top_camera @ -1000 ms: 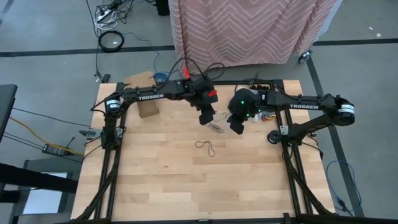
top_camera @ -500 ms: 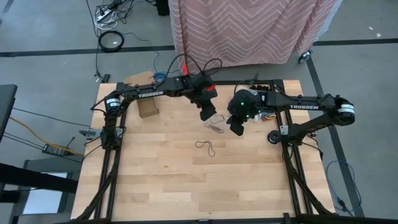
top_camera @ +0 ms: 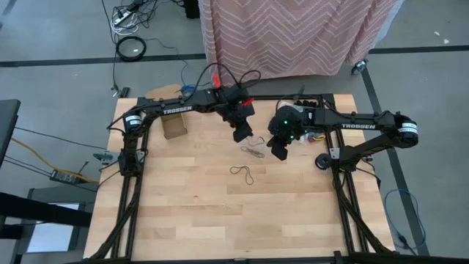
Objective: Sort rubber bands
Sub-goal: Put the black rubber band into the transparent zip bag
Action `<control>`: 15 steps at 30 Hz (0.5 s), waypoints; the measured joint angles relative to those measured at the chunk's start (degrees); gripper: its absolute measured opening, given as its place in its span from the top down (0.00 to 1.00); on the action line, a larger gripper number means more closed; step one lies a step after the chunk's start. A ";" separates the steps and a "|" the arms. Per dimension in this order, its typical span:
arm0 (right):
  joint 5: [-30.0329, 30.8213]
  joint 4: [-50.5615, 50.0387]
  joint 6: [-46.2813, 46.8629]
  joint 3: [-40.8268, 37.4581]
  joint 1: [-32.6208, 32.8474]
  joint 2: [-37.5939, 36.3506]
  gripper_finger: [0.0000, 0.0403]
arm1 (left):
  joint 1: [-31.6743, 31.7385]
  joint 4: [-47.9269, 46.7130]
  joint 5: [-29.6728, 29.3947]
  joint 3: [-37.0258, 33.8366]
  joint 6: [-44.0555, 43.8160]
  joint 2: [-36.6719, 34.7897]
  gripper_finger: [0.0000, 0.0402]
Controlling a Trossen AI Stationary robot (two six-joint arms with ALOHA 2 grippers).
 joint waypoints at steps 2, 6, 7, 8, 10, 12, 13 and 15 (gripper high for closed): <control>0.00 0.00 0.07 0.00 0.00 0.00 1.00 | -0.01 -0.17 -1.94 0.00 -0.36 0.00 0.71; 0.01 0.01 0.25 0.00 0.00 0.00 1.00 | 0.08 0.26 -2.80 0.00 -1.41 0.00 0.85; 0.01 0.03 0.26 0.00 0.00 0.00 1.00 | 0.08 0.24 -2.78 0.00 -1.44 0.00 0.91; 0.01 0.06 0.26 0.00 0.00 0.00 1.00 | 0.08 0.27 -2.79 0.00 -1.49 0.00 0.95; 0.01 0.00 0.26 0.00 0.00 0.00 1.00 | 0.08 0.81 -2.79 0.00 -1.79 0.00 0.97; 0.00 0.00 0.26 0.00 0.00 0.00 1.00 | 0.09 1.95 -2.49 0.00 -2.73 0.00 0.98; 0.00 0.00 0.26 0.00 0.00 0.00 1.00 | 0.16 2.35 -2.07 0.00 -2.99 0.00 0.98; 0.00 0.00 0.26 0.00 0.00 0.00 1.00 | 0.21 3.22 -1.52 0.00 -3.36 0.00 0.99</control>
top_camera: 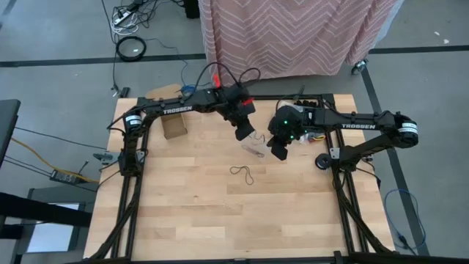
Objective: Sort rubber bands
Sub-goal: Put the black rubber band into the transparent zip bag
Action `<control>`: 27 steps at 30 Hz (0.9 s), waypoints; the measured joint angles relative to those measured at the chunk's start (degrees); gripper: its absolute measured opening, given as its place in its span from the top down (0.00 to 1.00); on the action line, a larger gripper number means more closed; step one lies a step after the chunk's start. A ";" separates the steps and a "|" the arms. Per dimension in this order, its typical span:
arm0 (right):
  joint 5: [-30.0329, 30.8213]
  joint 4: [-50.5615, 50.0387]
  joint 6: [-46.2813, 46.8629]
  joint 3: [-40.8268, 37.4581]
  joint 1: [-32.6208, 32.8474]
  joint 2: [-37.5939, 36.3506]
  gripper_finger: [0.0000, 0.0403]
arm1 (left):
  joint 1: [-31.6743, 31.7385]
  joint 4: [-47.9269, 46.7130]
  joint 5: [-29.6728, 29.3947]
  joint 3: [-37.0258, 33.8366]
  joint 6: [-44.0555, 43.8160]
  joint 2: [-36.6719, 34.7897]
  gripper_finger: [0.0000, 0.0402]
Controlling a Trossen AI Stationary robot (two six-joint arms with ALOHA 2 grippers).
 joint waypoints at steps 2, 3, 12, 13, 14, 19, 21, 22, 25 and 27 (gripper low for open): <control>0.06 0.00 0.00 0.00 0.00 0.00 1.00 | 0.03 -0.26 0.17 0.38 -0.08 0.00 0.99; 0.09 -0.01 0.01 0.00 0.00 0.00 1.00 | 0.04 -0.16 0.17 0.66 -0.08 0.00 0.99; 2.68 -0.57 0.75 0.03 -0.12 0.23 1.00 | 0.17 -0.39 0.50 6.05 0.18 0.00 1.00; 3.66 -0.84 1.36 0.04 -0.11 0.22 1.00 | 0.17 -0.47 0.48 6.25 0.19 0.01 1.00; 4.67 -1.12 1.89 0.04 -0.11 0.24 1.00 | 0.20 -0.90 0.46 6.40 0.24 0.04 1.00; 5.50 -1.02 2.42 0.04 -0.78 0.26 1.00 | -0.17 -6.82 -1.37 6.30 3.40 0.04 1.00; 5.39 -1.29 2.42 0.03 -1.13 0.28 1.00 | -0.58 -6.68 -2.06 5.06 4.30 0.04 1.00; 4.93 -1.44 2.34 0.01 -1.34 0.29 1.00 | -0.72 -6.81 -2.12 4.68 4.38 0.04 0.99; 3.69 -1.46 1.92 -0.02 -1.65 0.31 1.00 | -0.92 -6.23 -2.05 4.55 4.28 0.04 0.98; 3.69 -1.46 1.82 -0.02 -1.66 0.31 1.00 | -0.85 -4.88 -1.81 4.57 3.93 0.02 0.97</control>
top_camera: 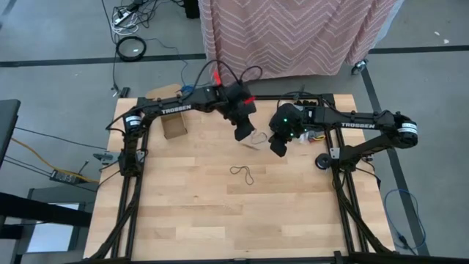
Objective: Sort rubber bands
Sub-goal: Put the black rubber band into the transparent zip bag
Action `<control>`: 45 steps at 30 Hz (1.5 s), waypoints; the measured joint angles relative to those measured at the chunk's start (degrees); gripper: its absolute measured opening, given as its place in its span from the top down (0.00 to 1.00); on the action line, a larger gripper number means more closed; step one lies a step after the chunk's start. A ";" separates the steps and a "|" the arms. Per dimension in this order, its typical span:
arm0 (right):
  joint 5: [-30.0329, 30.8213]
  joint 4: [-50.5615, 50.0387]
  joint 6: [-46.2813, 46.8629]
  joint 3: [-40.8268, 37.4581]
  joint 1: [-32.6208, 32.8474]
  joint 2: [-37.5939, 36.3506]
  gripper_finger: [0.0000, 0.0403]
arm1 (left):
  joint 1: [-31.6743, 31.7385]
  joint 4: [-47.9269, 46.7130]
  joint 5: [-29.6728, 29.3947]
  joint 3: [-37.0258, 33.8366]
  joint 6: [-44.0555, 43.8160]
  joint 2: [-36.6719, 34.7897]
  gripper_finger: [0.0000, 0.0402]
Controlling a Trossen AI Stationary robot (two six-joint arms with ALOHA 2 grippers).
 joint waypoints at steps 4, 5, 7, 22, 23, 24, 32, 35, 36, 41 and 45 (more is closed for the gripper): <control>-0.06 -0.07 -0.07 0.00 0.00 0.00 1.00 | 0.03 2.56 0.83 -0.02 -1.00 0.01 0.97; -0.04 -0.07 -0.08 0.00 0.00 0.00 1.00 | 0.00 2.92 0.93 -0.02 -1.00 0.00 0.97; -0.04 -0.17 -0.08 0.00 -0.02 0.00 1.00 | -0.07 3.42 1.13 -0.02 -1.00 0.00 0.98; -1.08 0.00 -0.15 0.00 -2.86 0.00 1.00 | 0.21 4.72 4.40 3.65 1.23 0.00 1.00; -1.14 -0.20 -0.32 -0.02 -2.86 0.00 1.00 | 0.34 4.96 4.47 4.12 1.25 -0.04 1.00; -1.16 -0.10 -0.33 -0.02 -2.86 0.00 1.00 | 0.39 4.99 4.50 4.41 1.25 -0.10 0.99; -1.24 0.14 -0.67 -0.02 -2.86 0.00 1.00 | 0.00 -0.26 3.07 4.39 4.35 -0.07 0.99; -1.59 0.25 -1.02 -0.02 -2.88 0.00 1.00 | -0.43 -1.20 -0.33 4.37 5.72 -0.07 0.99; -1.60 0.30 -1.05 -0.02 -2.89 0.00 1.00 | -0.49 -1.33 -1.09 4.37 6.25 -0.07 0.99; -2.01 0.24 -1.07 -0.02 -2.89 0.00 1.00 | -0.57 -5.24 -8.24 4.34 9.37 -0.07 1.00; -1.74 -0.01 -1.07 -0.02 -2.97 0.00 1.00 | -0.48 -6.41 -9.47 4.33 10.78 -0.07 1.00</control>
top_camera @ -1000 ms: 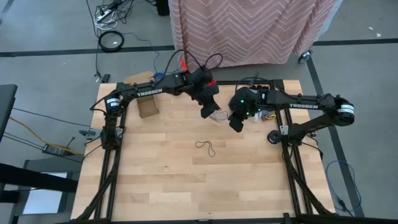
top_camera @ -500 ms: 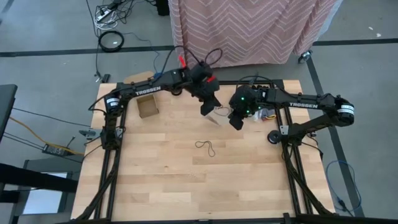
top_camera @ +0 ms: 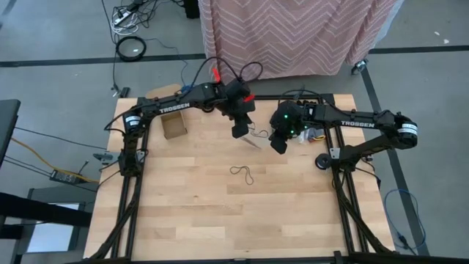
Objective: Sort rubber bands
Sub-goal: Put the black rubber band into the transparent zip bag
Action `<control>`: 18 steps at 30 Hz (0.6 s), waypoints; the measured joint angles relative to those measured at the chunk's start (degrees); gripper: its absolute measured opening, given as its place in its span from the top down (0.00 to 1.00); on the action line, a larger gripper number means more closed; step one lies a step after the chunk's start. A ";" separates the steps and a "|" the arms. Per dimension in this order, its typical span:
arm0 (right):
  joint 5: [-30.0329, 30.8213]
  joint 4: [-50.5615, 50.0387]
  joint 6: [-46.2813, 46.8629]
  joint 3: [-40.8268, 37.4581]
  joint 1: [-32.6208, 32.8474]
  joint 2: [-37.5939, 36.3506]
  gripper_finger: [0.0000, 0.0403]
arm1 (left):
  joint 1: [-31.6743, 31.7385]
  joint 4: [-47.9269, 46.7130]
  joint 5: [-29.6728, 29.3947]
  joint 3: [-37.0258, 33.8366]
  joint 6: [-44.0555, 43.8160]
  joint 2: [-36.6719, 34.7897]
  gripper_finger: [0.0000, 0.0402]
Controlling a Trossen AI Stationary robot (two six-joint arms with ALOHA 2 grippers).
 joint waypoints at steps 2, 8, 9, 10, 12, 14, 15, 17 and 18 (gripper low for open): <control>-0.38 0.37 -0.15 0.00 -0.16 0.00 1.00 | -0.05 1.08 2.22 0.00 0.28 0.00 1.00; -4.08 5.63 -0.60 0.00 -0.45 0.00 1.00 | -1.17 5.14 4.21 -0.10 0.26 0.87 1.00; -4.25 6.00 -0.41 0.00 -0.58 0.00 1.00 | -1.22 4.58 4.29 -0.24 0.17 1.07 1.00; -4.41 6.19 -0.08 0.00 -0.68 0.00 1.00 | -1.25 4.48 4.35 -0.24 -0.17 1.44 1.00; -4.45 6.08 -0.03 0.00 -0.77 0.00 1.00 | -1.23 3.42 5.18 -0.24 -0.80 1.72 1.00; -4.47 6.10 -0.02 0.00 -1.01 0.00 1.00 | -1.34 1.67 5.76 -0.24 -0.63 2.13 1.00; -4.51 6.10 -0.02 0.00 -1.07 0.00 1.00 | -1.49 1.35 5.69 -0.22 -0.41 2.42 1.00; -4.54 6.51 0.00 0.00 -1.07 0.00 1.00 | -1.64 -0.07 5.58 -0.22 -0.15 2.70 1.00; -4.67 6.93 0.00 0.00 -1.07 0.00 1.00 | -1.68 -0.79 5.59 -0.23 -0.15 2.78 1.00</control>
